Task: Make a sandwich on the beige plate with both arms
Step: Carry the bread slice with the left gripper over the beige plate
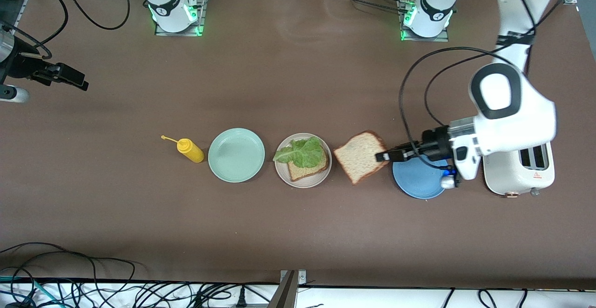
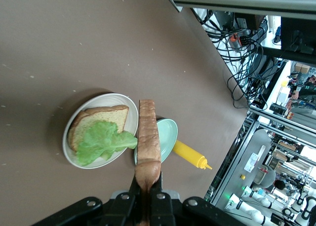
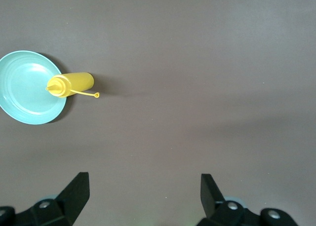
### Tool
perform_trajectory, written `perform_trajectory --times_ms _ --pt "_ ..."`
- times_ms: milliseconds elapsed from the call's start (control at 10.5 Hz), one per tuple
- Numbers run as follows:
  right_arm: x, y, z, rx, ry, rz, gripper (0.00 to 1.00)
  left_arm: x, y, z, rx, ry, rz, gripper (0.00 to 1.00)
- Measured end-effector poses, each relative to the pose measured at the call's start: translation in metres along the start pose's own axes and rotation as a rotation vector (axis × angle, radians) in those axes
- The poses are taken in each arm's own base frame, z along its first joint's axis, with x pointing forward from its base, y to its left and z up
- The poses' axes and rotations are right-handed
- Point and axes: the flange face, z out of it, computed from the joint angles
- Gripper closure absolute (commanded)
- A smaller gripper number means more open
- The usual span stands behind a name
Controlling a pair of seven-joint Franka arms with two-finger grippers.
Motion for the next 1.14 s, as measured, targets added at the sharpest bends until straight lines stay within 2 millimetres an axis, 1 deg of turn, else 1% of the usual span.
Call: perform_trajectory --times_ms 286,381,762,953,1144 --pt "0.0 0.0 0.0 0.0 0.0 0.001 0.0 -0.006 -0.006 0.063 -0.003 0.046 -0.03 1.0" --pt "0.0 0.001 0.0 0.0 0.0 0.001 0.0 -0.007 -0.009 0.079 -0.013 0.059 -0.047 1.0" --pt "0.0 0.001 0.0 0.001 0.0 0.002 0.0 -0.017 -0.019 0.123 -0.014 0.092 -0.08 1.0" --pt "0.0 0.001 0.0 0.001 0.0 0.002 0.0 -0.027 -0.023 0.147 -0.006 0.103 -0.088 1.0" --pt "0.0 0.001 0.0 0.001 0.0 0.002 0.0 -0.037 -0.03 0.165 -0.007 0.084 -0.1 1.0"
